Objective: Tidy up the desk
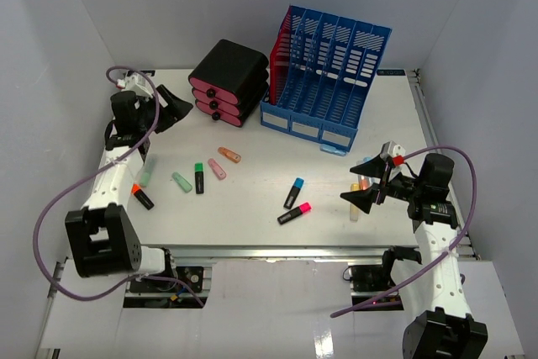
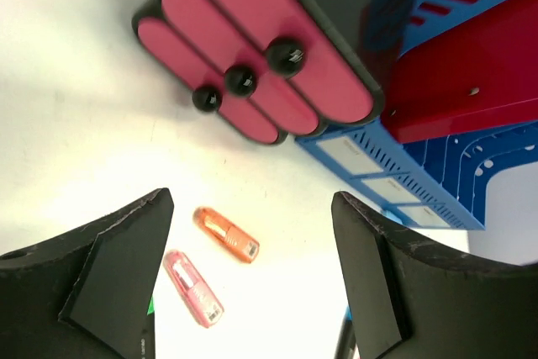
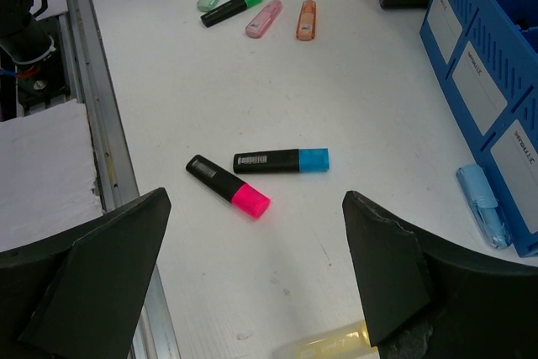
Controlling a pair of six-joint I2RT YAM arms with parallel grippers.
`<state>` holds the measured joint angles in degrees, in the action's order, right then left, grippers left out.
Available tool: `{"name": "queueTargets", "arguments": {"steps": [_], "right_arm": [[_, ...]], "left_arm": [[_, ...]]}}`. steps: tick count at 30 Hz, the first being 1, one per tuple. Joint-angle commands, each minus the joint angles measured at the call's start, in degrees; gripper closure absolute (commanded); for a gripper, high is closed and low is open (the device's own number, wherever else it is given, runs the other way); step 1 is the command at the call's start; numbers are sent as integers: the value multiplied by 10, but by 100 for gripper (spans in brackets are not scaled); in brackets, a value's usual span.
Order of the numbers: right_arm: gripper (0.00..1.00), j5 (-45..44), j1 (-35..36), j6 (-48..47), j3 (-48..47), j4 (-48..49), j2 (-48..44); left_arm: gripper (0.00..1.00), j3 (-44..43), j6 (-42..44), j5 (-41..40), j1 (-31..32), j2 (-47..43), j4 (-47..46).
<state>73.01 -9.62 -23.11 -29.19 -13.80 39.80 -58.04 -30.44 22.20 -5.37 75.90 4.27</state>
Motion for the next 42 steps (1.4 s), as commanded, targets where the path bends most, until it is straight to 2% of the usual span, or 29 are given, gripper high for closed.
{"name": "queueTargets", "arguments": {"steps": [1, 9, 17, 28, 42], "right_arm": [[10, 3, -6, -10, -3, -7, -4], [10, 4, -7, -12, -3, -7, 7], [10, 1, -9, -14, -5, -7, 22], [10, -3, -11, -16, -4, -7, 34], [10, -2, -17, -15, -4, -7, 35]], "left_arm": [[14, -17, -49, 117, -18, 50, -66], [21, -95, -83, 181, -18, 195, -108], [25, -148, -133, 236, -18, 291, -172], [27, -193, -150, 272, -16, 343, -184], [35, -246, -168, 272, 8, 396, -179]]}}
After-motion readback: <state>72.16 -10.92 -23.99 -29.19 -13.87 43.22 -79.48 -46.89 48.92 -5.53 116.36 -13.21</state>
